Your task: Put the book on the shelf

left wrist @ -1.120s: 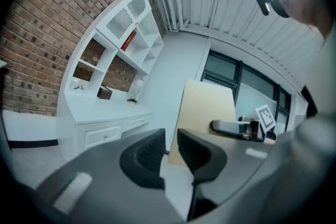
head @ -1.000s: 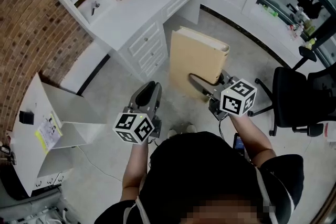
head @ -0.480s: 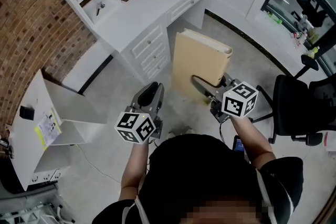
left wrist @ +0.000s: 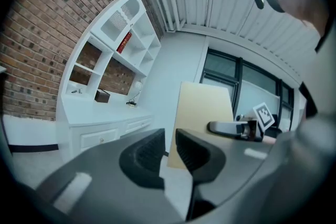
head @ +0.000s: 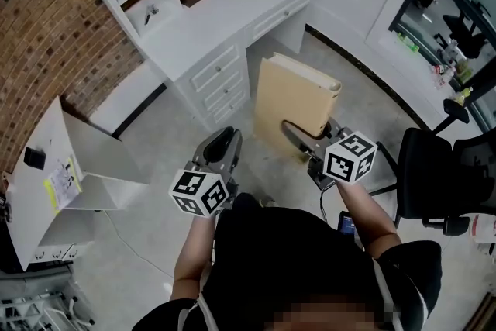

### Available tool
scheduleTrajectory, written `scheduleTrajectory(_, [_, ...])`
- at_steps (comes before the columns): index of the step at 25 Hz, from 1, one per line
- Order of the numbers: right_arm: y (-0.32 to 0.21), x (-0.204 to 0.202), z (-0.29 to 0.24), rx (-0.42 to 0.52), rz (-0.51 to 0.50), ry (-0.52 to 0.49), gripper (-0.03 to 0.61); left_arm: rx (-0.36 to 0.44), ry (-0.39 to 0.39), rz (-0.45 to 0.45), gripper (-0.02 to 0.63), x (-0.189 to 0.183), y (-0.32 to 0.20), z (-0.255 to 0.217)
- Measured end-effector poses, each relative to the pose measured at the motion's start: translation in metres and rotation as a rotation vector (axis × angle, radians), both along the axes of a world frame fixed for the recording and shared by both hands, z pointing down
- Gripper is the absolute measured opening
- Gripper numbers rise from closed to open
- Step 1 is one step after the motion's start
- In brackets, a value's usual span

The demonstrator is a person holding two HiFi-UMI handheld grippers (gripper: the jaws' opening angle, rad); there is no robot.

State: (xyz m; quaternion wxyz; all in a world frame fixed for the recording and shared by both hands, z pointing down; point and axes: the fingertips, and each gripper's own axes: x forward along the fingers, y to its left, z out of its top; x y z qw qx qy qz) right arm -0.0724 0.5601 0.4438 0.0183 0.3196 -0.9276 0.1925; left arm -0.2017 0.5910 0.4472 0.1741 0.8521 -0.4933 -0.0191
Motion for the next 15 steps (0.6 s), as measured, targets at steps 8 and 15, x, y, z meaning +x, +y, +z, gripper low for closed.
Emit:
scheduleTrajectory(8, [-0.015, 0.010, 0.009, -0.020, 0.005, -0.005, 0.224, -0.045, 0.016, -0.045, 0.049, -0.005, -0.011, 0.009])
scheduleTrajectory(15, [-0.040, 0.005, 0.019, -0.041, -0.001, 0.002, 0.224, -0.048, -0.002, -0.031, 0.049, -0.002, -0.038, 0.012])
